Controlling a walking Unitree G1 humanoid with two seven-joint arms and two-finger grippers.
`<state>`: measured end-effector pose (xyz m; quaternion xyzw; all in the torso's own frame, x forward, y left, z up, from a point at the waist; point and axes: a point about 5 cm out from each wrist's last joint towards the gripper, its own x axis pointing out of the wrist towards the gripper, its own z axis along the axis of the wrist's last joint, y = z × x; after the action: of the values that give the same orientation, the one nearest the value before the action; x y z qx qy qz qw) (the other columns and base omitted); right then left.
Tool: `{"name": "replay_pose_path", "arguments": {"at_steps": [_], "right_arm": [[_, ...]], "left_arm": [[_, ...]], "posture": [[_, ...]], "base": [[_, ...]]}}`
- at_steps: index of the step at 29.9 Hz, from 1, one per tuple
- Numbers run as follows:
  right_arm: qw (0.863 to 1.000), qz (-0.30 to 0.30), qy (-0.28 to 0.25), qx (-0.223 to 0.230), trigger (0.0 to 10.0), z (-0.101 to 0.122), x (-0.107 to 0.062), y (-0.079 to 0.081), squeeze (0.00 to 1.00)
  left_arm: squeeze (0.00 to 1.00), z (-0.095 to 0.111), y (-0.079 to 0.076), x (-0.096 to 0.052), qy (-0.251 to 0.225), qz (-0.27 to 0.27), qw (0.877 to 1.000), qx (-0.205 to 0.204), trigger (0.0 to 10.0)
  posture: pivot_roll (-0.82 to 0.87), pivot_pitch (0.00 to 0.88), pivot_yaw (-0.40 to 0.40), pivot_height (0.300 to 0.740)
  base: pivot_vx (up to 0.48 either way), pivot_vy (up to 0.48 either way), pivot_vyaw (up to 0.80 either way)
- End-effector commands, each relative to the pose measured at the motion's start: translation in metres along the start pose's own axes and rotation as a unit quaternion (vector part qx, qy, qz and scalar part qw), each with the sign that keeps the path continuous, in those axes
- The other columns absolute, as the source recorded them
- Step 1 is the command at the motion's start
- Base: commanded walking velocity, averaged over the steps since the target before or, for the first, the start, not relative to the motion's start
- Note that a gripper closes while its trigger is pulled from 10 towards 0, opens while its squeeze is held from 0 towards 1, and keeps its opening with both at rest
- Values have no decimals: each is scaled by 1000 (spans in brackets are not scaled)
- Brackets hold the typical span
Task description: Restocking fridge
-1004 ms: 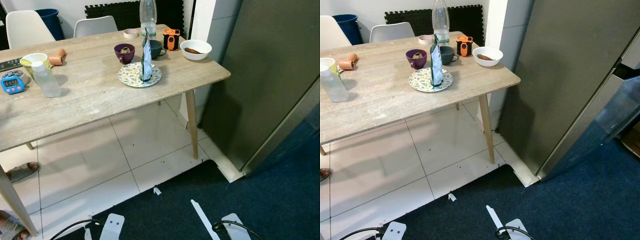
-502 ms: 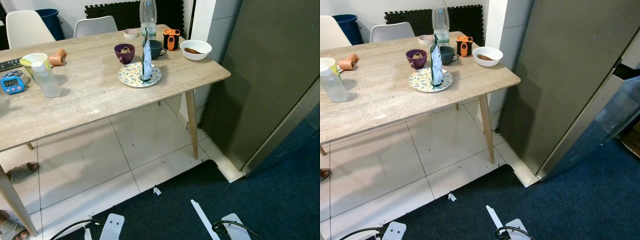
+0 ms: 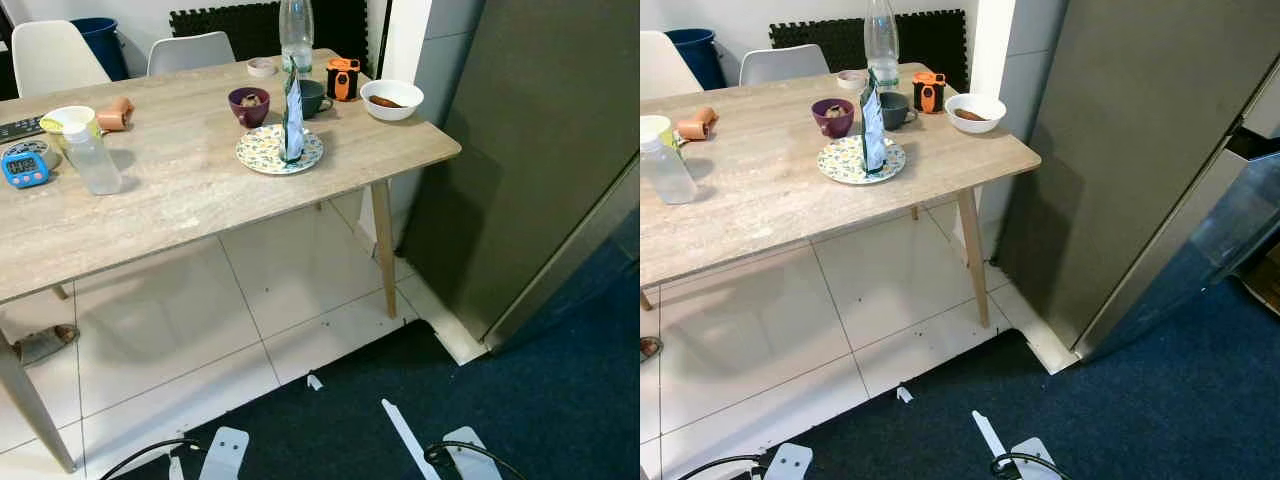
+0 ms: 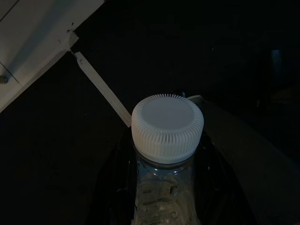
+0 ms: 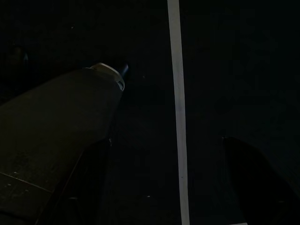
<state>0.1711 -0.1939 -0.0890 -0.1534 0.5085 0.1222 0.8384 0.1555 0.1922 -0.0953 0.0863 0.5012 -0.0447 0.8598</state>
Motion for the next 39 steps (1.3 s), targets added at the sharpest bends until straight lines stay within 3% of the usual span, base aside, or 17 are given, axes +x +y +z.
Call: {"name": "replay_pose_path", "arguments": {"at_steps": [1, 39], "right_arm": [[1000, 16, 20, 9, 10000, -12, 0, 9, 0], [1000, 15, 21, 8, 10000, -12, 0, 9, 0]], "left_arm": [[0, -7, -21, 0, 14, -35, 999, -5, 10000], [0, -5, -20, 1, 13, -35, 999, -4, 10000]], "posture": [[-35, 97, -39, 740], [-34, 91, -39, 740]], "base": [[0, 0, 0], [0, 0, 0]]}}
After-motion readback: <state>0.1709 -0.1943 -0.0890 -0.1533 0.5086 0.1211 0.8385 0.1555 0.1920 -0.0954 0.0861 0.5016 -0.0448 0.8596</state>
